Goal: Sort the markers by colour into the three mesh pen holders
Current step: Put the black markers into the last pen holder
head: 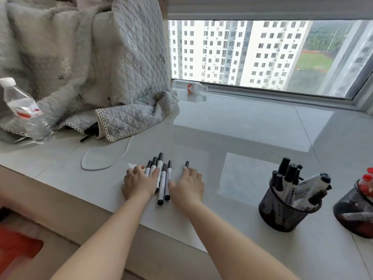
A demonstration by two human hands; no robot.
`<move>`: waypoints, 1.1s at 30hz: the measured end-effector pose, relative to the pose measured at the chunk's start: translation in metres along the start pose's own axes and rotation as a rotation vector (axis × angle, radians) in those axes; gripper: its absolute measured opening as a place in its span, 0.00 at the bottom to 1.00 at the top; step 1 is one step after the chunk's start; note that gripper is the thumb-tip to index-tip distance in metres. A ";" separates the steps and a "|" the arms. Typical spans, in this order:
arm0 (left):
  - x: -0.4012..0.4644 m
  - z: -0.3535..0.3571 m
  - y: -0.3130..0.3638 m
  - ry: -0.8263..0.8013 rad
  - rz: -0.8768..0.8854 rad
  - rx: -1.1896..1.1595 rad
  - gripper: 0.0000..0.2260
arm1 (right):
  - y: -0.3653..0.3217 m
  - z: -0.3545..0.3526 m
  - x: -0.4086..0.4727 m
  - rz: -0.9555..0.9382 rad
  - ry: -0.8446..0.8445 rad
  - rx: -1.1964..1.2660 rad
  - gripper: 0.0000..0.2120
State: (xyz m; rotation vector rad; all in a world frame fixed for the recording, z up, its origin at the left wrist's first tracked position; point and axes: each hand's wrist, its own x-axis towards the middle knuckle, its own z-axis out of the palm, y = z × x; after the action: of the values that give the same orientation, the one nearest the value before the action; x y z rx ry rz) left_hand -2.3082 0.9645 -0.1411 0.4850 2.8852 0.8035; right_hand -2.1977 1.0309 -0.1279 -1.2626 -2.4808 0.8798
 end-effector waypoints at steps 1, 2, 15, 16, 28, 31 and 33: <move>0.004 0.001 0.001 -0.002 -0.003 0.005 0.29 | -0.003 0.006 0.003 -0.020 -0.020 -0.018 0.31; 0.007 0.002 0.002 -0.005 -0.001 0.016 0.29 | -0.006 0.012 0.006 -0.038 -0.037 -0.035 0.33; 0.030 -0.001 0.009 -0.084 0.097 0.144 0.24 | -0.002 0.030 0.026 -0.158 0.035 -0.103 0.30; 0.031 -0.002 0.011 -0.095 0.100 0.147 0.23 | -0.001 0.030 0.026 -0.155 0.063 -0.115 0.29; 0.034 -0.016 0.008 -0.224 0.080 0.196 0.19 | -0.009 -0.007 0.041 -0.067 -0.128 -0.267 0.18; 0.025 -0.019 0.003 -0.216 0.091 0.126 0.19 | -0.007 -0.014 0.035 -0.044 -0.129 -0.298 0.14; 0.017 -0.022 0.002 -0.218 0.095 0.090 0.18 | -0.002 -0.020 0.028 -0.020 -0.132 -0.301 0.13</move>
State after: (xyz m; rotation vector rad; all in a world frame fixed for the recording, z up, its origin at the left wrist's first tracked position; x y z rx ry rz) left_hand -2.3282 0.9613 -0.1210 0.6784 2.7220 0.5936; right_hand -2.2072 1.0598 -0.1126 -1.3021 -2.8085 0.6187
